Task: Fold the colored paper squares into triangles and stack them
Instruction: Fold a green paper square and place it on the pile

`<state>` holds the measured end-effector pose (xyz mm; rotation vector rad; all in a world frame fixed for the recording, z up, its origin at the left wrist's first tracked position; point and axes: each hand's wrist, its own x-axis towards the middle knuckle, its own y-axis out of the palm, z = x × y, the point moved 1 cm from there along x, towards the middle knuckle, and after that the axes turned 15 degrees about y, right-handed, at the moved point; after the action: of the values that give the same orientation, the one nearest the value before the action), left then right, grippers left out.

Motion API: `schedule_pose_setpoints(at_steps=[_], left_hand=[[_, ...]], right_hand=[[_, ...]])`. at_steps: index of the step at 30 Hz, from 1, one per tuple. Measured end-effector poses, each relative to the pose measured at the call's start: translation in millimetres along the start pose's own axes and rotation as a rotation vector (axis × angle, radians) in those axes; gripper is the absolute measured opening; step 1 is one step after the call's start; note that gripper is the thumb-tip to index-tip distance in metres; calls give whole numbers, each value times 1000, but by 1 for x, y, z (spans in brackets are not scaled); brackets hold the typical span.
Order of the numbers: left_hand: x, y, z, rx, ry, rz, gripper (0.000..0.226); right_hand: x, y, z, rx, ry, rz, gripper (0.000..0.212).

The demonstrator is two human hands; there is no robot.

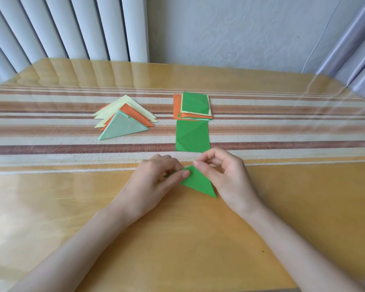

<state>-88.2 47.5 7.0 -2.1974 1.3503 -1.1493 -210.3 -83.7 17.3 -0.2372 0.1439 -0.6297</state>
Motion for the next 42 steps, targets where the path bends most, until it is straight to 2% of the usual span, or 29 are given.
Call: schedule_pose_setpoints(at_steps=[2,4,6,11,20,23,26,28,32,38,40,42], left_hand=[[-3,-3,-2,-43,-64,-39,27],[-5,-8,-2,-111,-129,-132,27],[-7,-14,-2,-173,-149,-217,27],[-16,-27,-3,-178,-203,-299,28],[-26,-54,7,-103,-303,-424,25],[-22,-73,23,83,-321,-433,20],[-9,-90,43,259,-358,-440,11],[0,-95,60,336,-419,-433,14],[16,-95,81,508,-509,-369,22],[24,-89,101,713,-501,-276,24],[24,-88,104,803,-469,-234,23],[24,-87,106,858,-379,-227,18]], right_hand=[[2,6,5,91,108,66,8],[5,12,10,118,206,170,13],[8,16,16,70,205,221,2],[12,23,20,71,203,267,4],[22,46,34,43,166,102,11],[41,64,45,-65,72,24,19],[73,89,48,-255,33,-143,10],[93,104,51,-412,15,-250,7],[118,117,53,-687,-3,-370,15],[134,126,40,-902,20,-381,22],[134,125,39,-905,-60,-379,23],[134,123,38,-903,-218,-310,26]])
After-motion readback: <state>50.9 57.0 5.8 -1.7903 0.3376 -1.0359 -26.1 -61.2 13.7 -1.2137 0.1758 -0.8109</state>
